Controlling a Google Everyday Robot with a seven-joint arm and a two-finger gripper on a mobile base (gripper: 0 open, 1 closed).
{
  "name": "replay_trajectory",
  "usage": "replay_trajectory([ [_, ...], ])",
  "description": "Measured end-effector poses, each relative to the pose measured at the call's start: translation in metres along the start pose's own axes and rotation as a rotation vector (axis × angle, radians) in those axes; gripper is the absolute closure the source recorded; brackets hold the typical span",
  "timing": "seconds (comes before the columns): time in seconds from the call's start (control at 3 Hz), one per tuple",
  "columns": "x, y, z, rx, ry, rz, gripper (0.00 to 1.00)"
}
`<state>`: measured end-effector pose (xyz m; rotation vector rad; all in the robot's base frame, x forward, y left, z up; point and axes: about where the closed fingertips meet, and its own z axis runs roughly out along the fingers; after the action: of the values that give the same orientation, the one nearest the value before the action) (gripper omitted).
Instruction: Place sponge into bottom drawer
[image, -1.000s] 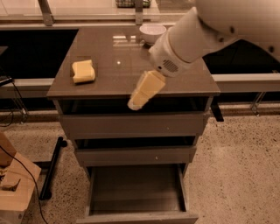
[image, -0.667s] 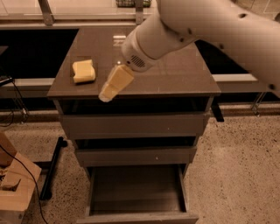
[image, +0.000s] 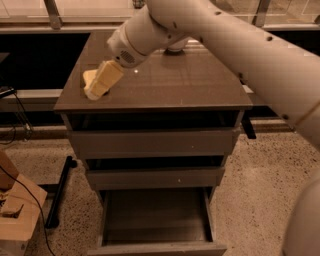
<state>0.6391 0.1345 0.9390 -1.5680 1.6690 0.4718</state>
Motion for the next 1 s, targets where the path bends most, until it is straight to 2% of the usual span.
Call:
replay_trajectory([
  [0.33, -0.005, -0.005, 0.001, 0.004, -0.012, -0.002, 0.00],
  [0.67, 0.005, -0.005, 0.006, 0.023, -0.007, 0.038, 0.00],
  [1.0, 0.023, -0.018, 0.030, 0.051, -0.033, 0.086, 0.00],
])
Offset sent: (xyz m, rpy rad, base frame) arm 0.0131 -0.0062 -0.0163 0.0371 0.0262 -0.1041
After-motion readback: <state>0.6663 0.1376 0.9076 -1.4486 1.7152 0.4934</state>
